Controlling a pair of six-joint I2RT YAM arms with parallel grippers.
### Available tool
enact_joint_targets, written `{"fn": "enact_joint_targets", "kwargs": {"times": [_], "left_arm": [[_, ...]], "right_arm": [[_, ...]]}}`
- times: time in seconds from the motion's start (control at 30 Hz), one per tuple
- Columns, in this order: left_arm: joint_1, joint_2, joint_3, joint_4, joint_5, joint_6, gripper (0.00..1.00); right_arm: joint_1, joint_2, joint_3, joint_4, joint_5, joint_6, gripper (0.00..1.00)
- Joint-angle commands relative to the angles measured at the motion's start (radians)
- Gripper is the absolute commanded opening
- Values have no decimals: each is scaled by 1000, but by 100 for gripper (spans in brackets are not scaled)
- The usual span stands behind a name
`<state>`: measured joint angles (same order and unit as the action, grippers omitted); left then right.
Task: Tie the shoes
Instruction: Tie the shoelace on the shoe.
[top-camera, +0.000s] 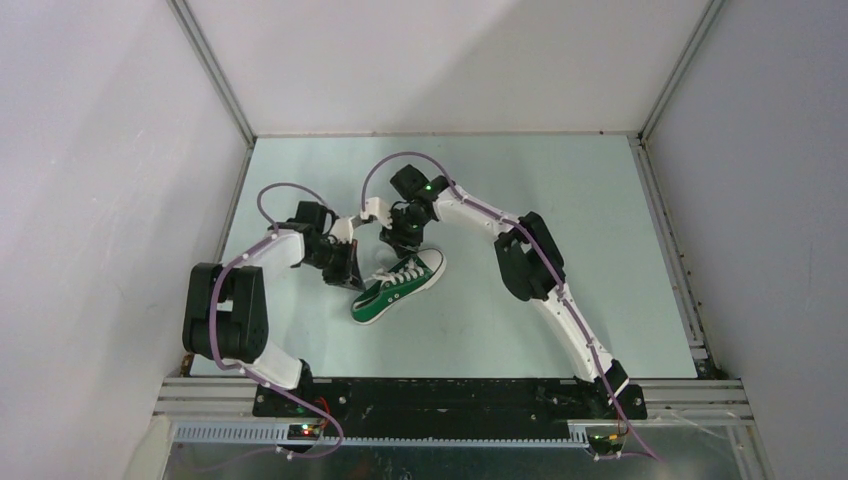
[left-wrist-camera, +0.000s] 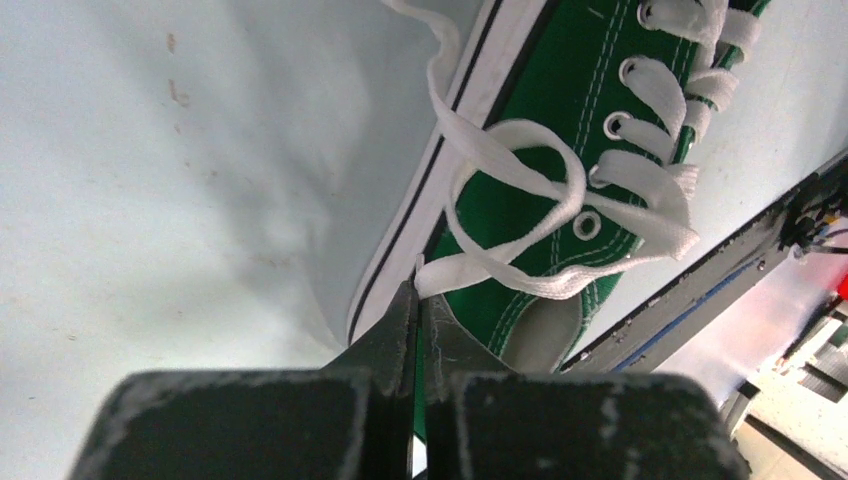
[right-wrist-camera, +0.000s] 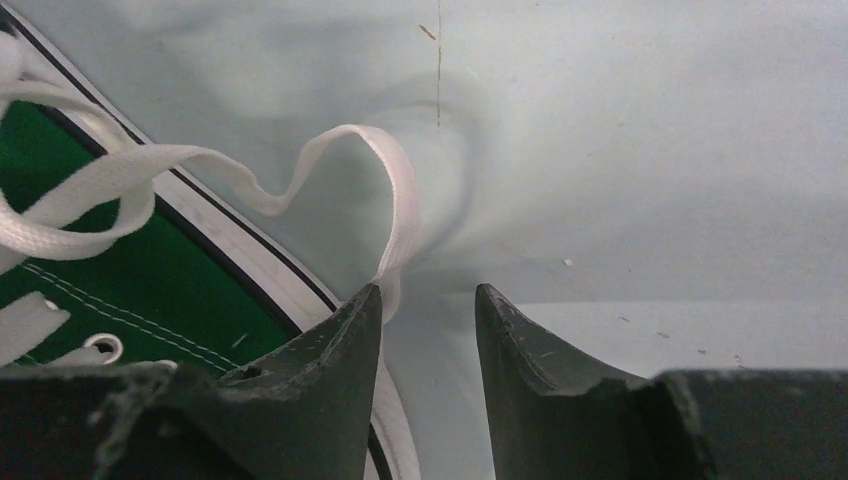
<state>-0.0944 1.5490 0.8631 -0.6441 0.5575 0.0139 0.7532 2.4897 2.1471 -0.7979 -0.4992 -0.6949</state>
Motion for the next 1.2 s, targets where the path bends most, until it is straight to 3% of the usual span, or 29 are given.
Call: {"fn": "enact_joint_targets", "kwargs": {"times": [0.0,0.1,0.3,0.57,0.77,0.87,0.93,0.97,1.0,1.17], "left_arm": [[5,1,8,72,4,-6,0],[5,0,2,73,10,-6,0],[9,4,-3,75,17,-6,0],[10,-20,-13,72,8,-7,0],[10,-25,-19,72,8,-7,0],[10,-19,-16,73,8,-7,0],[15,-14,-12,73,12,-7,0],[16,-10,-9,73,12,-6,0],[19,-8,-3,72,13,-7,0],[23,-16,26,74,31,3,0]], "right_arm": [[4,-38,9,-29,-54,102,42],[-36,-126,-54,71,-170,225,43],[-13,-156,-133,136,-184,230,46],[44,-88,-131,182,114,295,47],[61,-83,-153,218,261,349,40],[64,-80,-164,210,287,352,31],[63,-84,-192,208,285,348,20],[60,-91,-208,205,268,337,6],[57,-98,-212,198,262,333,2],[-27,-229,-203,194,220,355,0]]}}
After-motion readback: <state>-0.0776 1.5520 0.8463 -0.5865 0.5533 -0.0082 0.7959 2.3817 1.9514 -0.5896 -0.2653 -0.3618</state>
